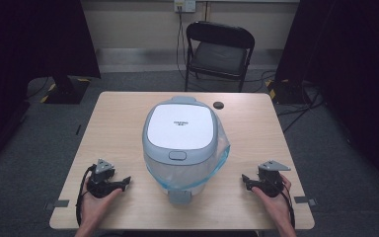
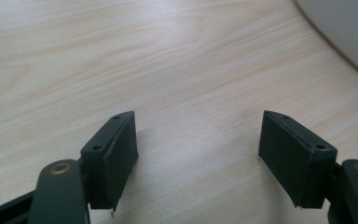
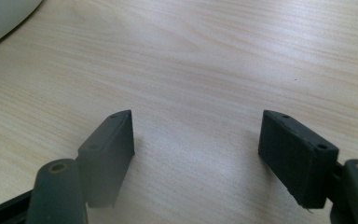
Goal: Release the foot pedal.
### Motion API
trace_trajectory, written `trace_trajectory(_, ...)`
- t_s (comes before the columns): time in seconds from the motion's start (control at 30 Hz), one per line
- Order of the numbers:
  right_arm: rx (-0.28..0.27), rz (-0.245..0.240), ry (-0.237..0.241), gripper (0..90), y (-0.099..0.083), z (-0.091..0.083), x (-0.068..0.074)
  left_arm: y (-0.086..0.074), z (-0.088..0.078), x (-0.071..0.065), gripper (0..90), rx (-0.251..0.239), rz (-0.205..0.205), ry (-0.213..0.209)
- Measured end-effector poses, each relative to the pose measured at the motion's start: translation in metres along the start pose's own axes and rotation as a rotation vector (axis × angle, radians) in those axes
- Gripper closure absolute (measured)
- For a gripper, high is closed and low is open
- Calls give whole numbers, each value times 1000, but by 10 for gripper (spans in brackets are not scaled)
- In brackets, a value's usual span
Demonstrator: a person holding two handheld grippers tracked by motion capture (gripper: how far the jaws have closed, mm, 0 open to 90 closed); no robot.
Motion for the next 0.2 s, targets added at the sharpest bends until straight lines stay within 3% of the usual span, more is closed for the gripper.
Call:
trace_trajectory(0.03,0,0,0,260,0,0,0,0,2,0,261,-5,26,17)
trace_trajectory(0.1,0,0,0,260,0,0,0,0,5,1,175,-13,-7,26)
trace_trajectory(0.2,0,0,-1,260,0,0,0,1,6,3,139,-15,5,34)
Point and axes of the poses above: each handheld gripper's, and its own axes: z roughly forward along the jaws, y roughly out of its top, x roughly to its left, the point moved 1 cm from there along z, roughly forward along the jaws, and after that the axes turned 14 degrees about -z, right-handed, at the moved point
